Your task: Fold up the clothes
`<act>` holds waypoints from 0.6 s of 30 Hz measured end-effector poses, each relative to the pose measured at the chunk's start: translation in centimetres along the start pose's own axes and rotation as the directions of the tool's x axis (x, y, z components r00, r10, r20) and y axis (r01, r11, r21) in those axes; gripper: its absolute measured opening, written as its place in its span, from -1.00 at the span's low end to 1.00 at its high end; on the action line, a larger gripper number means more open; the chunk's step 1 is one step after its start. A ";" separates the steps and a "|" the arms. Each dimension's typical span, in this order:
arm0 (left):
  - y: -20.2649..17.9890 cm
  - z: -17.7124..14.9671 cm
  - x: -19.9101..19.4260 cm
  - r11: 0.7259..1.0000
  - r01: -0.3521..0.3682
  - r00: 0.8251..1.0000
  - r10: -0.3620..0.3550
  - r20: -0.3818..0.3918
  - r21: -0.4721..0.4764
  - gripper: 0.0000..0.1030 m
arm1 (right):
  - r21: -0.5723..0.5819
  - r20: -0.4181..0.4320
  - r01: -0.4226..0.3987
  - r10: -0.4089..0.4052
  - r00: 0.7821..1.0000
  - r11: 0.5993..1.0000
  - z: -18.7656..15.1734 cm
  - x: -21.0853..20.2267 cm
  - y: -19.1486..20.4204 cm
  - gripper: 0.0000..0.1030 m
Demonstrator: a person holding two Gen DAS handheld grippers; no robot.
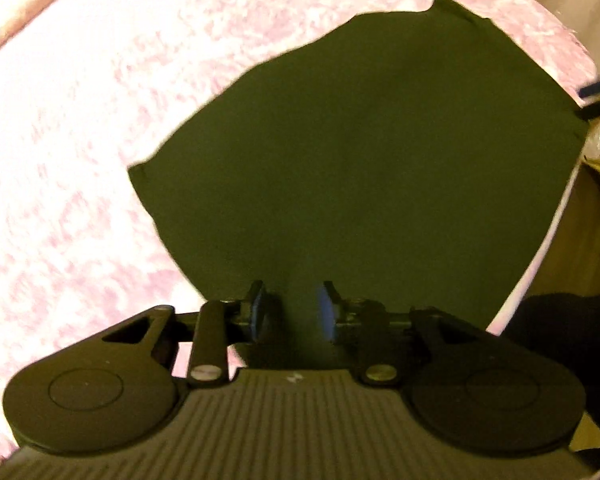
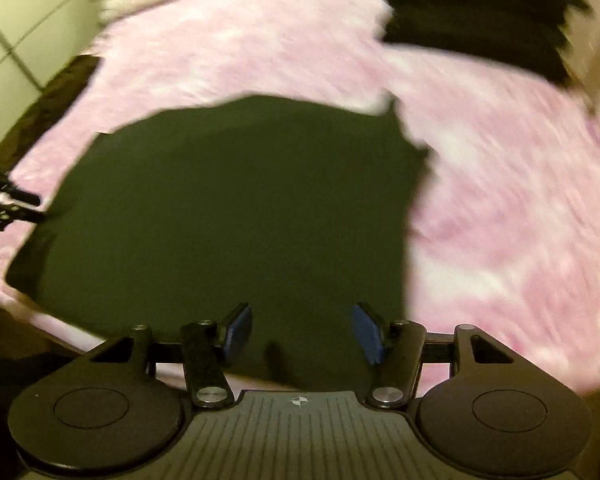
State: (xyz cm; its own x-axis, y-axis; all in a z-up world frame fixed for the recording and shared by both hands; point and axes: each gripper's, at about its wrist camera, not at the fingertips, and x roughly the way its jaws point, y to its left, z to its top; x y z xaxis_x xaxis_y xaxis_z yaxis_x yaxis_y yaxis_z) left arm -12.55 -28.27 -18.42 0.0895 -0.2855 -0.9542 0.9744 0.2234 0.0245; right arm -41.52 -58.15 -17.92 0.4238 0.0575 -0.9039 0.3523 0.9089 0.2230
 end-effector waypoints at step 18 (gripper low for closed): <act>12.4 -8.7 -1.1 0.834 -0.007 0.980 -0.104 0.169 0.551 -0.20 | -0.686 0.076 0.128 -0.105 0.992 0.716 -2.6 9.9 33.5 0.61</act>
State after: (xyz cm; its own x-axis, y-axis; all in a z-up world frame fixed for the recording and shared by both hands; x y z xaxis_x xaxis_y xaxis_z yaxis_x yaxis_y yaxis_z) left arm -2.39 -17.08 -19.71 0.0212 -0.4606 -0.8874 0.9261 -0.3253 0.1910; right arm -27.73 -26.03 -20.38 0.4464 -0.0694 -0.8921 -0.2658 0.9417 -0.2062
